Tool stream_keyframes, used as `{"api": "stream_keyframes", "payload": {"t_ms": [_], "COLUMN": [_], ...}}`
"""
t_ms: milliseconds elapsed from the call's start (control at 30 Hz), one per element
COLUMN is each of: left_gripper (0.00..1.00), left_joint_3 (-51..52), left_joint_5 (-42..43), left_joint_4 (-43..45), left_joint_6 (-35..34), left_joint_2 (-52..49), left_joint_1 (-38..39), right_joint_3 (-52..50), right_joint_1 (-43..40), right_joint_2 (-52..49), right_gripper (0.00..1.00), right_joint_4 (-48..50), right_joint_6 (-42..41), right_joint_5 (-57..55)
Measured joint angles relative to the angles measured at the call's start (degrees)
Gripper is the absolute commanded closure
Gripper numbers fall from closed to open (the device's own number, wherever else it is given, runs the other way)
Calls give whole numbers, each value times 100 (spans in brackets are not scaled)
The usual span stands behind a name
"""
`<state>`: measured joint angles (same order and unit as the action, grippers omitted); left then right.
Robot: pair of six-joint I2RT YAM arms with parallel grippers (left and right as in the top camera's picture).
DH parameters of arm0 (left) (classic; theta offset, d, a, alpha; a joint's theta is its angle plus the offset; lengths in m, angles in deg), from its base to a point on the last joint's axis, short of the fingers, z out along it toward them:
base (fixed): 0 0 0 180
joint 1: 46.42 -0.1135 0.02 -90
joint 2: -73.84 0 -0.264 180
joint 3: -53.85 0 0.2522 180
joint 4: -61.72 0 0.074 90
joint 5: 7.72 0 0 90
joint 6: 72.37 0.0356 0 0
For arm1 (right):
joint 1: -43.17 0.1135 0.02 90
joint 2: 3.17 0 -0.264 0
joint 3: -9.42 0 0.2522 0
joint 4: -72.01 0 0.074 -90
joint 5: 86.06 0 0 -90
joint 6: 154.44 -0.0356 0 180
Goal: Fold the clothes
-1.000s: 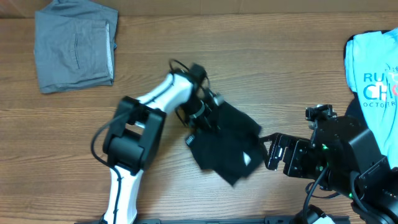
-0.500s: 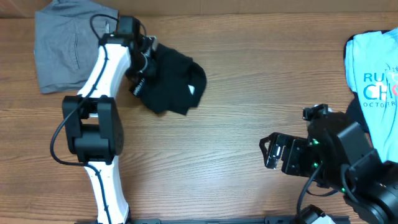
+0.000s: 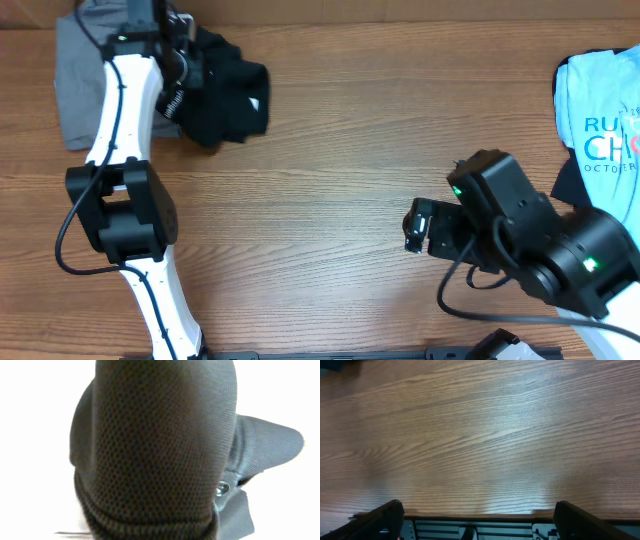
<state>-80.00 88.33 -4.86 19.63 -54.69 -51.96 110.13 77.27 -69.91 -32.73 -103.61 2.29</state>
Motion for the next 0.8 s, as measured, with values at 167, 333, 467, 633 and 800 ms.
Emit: {"api": "stream_keyframes", "payload": {"t_ms": [167, 333, 467, 633, 800], "left_gripper": [96, 96, 96, 96, 94], "left_joint_3": [-553, -957, -1078, -1078, -1078], "left_joint_5": [-74, -74, -72, -76, -76], "left_joint_4": [-236, -328, -284, -223, -87], "left_joint_6": [-59, -219, -269, -310, -308], "left_joint_2": [0, -2, -2, -9, -17], "left_joint_1": [-164, -175, -227, -457, -800], "right_joint_3": [0, 0, 0, 0, 0], "right_joint_1": [0, 0, 0, 0, 0], "right_joint_2": [-216, -232, -232, -232, -232], "right_gripper": [0, 0, 0, 0, 0], "right_joint_4": [0, -2, -28, -63, -101], "right_joint_6": [-2, 0, 2, 0, -2], "right_joint_5": [22, 24, 42, 66, 83]}}
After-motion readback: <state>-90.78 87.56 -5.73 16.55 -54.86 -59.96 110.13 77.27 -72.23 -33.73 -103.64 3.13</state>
